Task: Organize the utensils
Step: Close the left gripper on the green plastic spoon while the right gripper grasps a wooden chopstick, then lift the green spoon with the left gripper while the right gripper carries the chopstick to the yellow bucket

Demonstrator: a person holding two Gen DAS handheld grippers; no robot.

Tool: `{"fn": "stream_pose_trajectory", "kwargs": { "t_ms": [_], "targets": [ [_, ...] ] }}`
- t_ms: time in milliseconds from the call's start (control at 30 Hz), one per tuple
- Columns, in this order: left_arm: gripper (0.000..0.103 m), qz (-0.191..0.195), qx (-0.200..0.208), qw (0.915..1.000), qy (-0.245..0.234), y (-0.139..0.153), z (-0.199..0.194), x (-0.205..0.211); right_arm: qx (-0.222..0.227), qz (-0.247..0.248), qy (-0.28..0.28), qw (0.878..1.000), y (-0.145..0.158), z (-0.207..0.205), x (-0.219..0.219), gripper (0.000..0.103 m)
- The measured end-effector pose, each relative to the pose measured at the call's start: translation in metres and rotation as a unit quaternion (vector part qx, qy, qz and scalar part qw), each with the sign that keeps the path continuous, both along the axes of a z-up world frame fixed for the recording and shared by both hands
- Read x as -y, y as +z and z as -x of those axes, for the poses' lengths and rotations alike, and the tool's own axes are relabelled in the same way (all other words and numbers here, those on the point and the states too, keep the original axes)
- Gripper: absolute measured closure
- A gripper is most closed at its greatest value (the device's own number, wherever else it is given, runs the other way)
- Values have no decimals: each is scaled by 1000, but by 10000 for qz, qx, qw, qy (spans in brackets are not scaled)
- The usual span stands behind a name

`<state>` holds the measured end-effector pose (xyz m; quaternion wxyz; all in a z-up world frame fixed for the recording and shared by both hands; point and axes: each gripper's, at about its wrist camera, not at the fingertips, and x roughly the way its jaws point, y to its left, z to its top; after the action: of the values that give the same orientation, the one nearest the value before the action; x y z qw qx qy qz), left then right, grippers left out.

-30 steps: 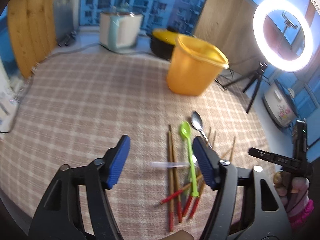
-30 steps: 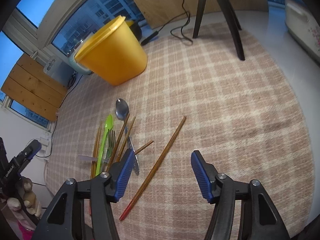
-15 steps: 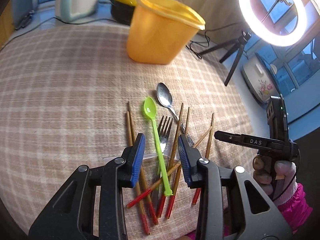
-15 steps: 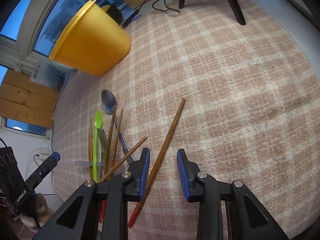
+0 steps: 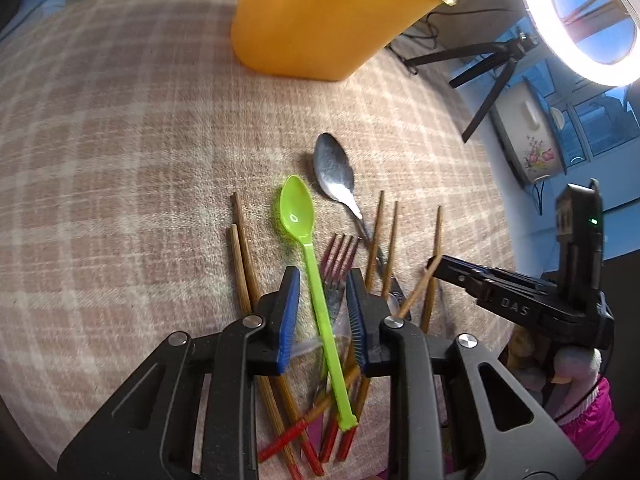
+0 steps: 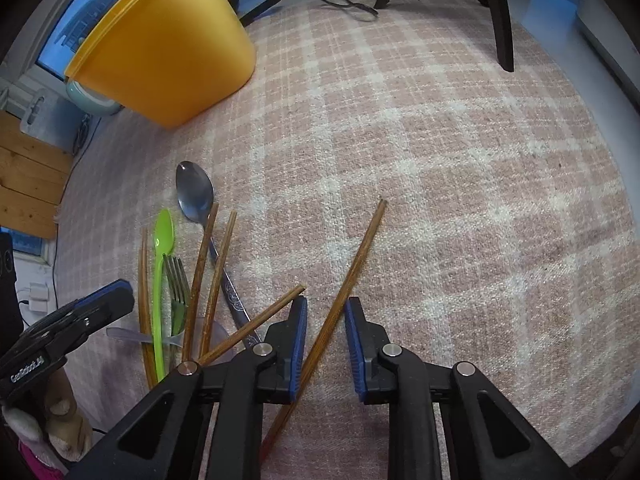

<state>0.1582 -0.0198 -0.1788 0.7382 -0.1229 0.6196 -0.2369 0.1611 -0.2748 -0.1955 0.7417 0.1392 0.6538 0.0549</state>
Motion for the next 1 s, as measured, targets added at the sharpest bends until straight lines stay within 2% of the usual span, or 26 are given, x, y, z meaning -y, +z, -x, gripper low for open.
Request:
{"fn": "stream_pose_trajectory", "kwargs": {
  "t_ms": [67,200,267,333,433,800,900,1000],
  "targets": [
    [80,11,-139,9999,37,-9,-5,0,-22,45,11,10000,-1,-2,-1,95],
    [81,77,-292,9995,112,-19,-12,-1,-67,-32,27,10000,-3,-6,0,96],
    [87,68,-315,9994,119,-22,-13,0,-79,-60,46,9999,-2,-7,-2,96],
    [90,84,-338,9993,147,-24,-15,2,-65,-100,68,9999,-4,-8,2,96],
    [96,94,-307,9993,190,-23,-16,2,-30,-163,50,9998,-2,-6,4,97],
    [99,171,-28,9987,474,-2,-6,-15,333,-432,83,9985,17,1,30,98],
    [99,59,92,9986,511,4,-3,-17,512,-398,161,9978,25,4,36,98],
    [99,-12,-97,9987,505,0,-5,-18,577,-393,181,9974,28,12,40,98]
  ]
}}
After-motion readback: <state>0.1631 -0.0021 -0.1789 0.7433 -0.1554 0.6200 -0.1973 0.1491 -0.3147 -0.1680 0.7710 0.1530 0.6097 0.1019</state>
